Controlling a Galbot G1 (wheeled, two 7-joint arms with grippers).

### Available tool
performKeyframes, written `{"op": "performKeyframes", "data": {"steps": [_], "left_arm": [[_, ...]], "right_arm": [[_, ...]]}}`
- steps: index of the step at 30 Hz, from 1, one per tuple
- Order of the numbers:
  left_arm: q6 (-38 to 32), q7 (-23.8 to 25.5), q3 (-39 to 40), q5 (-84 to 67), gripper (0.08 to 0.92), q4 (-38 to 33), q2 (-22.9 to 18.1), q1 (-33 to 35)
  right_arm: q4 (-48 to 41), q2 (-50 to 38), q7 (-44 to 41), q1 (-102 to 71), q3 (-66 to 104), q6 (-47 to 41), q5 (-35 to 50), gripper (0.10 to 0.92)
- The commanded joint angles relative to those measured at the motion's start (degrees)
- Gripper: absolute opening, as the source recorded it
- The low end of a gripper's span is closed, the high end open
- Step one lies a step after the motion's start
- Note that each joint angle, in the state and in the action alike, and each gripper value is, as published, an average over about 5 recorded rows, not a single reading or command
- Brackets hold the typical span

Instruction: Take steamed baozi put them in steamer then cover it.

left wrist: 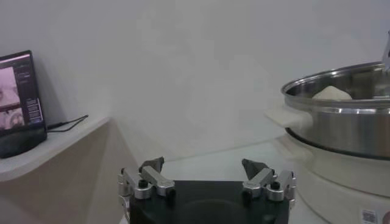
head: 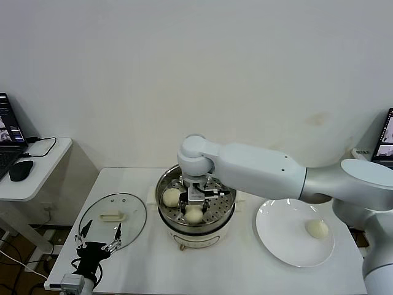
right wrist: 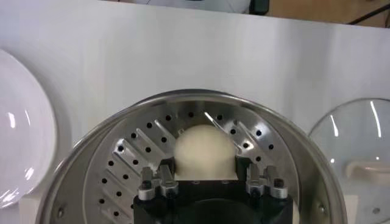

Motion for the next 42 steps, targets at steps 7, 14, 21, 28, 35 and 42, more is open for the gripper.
{"op": "performKeyframes", "data": {"steps": [7,14,21,28,35,42], "left_arm": [[0.0,0.0,0.0,0.0,0.823,0.0,0.0,0.1],[0.0,0.1,0.0,-0.1,0.823,-0.5,0.2,0.4],[0.0,0.3,1.3,0.5,0.823,-0.3,0.5,-0.2],[0.0,0.5,2.8,1.3,0.823,-0.9,1.4,0.3],[0.0,0.4,3.3,1.6,0.823,-1.2,1.7,1.1],[0.0,0.3,4.4,2.2,0.823,-1.2,1.7,1.7]], "right_arm": [[0.7,-1.3,0.4,1.8,2.0,-3.4,3.4,0.799],[1.6,-11.0,0.0,10.4,8.4,-10.2,13.9,0.822],[3.3,-24.2,0.0,16.0,9.8,-32.6,27.7,0.823],[6.3,-35.9,1.1,12.2,11.4,-51.0,28.5,0.823],[7.7,-45.2,0.6,3.5,14.9,-56.4,21.6,0.823],[6.7,-49.4,-0.7,-10.9,25.3,-51.0,11.8,0.823]]}}
